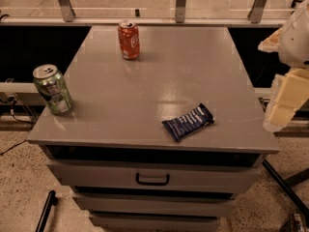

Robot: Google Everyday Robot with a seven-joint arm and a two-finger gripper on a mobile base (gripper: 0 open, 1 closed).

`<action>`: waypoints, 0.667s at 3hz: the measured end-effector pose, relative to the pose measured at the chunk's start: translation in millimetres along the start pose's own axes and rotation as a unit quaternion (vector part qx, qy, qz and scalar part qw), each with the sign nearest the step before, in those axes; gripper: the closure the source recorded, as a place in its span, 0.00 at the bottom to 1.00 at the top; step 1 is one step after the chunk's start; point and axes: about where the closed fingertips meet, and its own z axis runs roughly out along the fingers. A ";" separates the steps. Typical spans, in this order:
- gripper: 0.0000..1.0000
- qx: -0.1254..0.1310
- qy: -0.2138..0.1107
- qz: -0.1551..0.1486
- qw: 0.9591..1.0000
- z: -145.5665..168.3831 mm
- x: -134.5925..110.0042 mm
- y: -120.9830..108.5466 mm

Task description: Pick rxbar blueberry

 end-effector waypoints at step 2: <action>0.00 -0.045 -0.019 -0.164 0.985 58.6 -51.5 -23.4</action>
Offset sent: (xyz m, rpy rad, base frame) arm 0.0673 0.0850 -0.0641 -0.0496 0.0759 0.5436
